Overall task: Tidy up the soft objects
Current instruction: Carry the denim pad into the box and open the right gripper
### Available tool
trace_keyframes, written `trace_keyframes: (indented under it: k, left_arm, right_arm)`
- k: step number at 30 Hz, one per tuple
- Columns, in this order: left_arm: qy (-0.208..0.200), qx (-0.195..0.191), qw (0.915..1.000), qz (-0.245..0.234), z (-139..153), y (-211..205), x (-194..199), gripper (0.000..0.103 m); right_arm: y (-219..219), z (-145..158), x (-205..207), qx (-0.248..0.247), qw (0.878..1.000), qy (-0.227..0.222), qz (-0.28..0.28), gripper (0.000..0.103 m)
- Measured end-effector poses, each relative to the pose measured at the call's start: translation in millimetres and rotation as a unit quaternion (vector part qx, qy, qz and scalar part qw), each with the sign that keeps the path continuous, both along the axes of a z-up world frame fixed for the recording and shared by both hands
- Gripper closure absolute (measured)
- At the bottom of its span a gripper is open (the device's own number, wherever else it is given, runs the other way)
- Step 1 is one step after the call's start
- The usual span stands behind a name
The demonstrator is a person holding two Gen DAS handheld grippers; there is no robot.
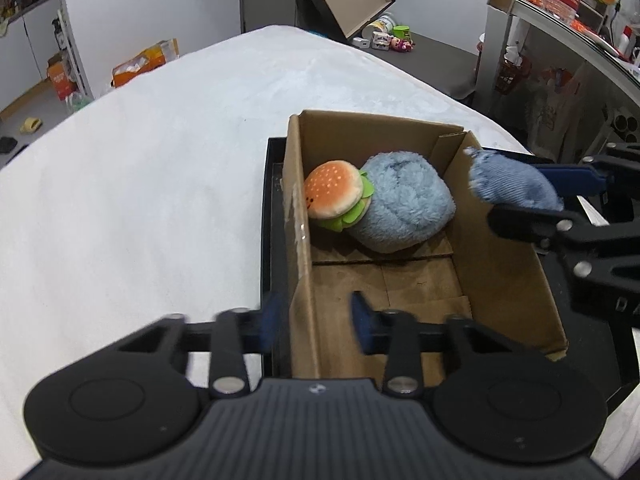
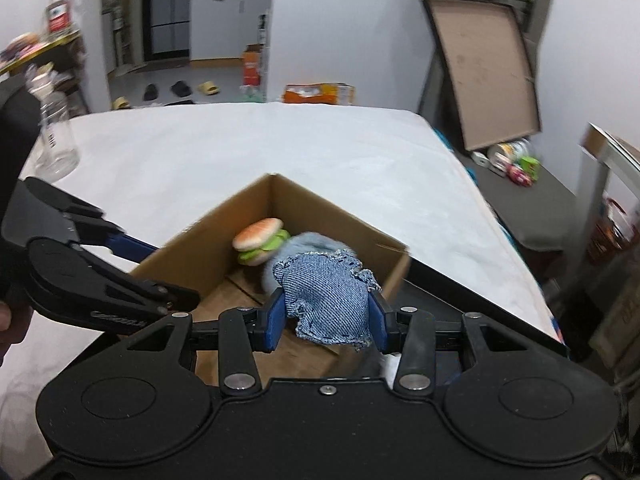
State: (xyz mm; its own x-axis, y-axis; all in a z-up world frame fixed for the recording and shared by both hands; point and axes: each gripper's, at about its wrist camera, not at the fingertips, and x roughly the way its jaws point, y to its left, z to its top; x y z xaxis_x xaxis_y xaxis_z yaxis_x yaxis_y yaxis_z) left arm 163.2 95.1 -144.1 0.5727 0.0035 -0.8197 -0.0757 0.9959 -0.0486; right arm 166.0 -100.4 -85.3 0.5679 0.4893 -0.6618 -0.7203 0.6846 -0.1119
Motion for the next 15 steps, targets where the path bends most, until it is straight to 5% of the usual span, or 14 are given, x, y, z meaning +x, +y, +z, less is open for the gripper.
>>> trace_keyframes:
  k: [15]
  left_arm:
    - [0.001,-0.021,0.9997,0.009,-4,10,-4,0.088]
  right_arm:
    - [47,-6,0,-0.021,0.996,-0.014,0.089,0.061]
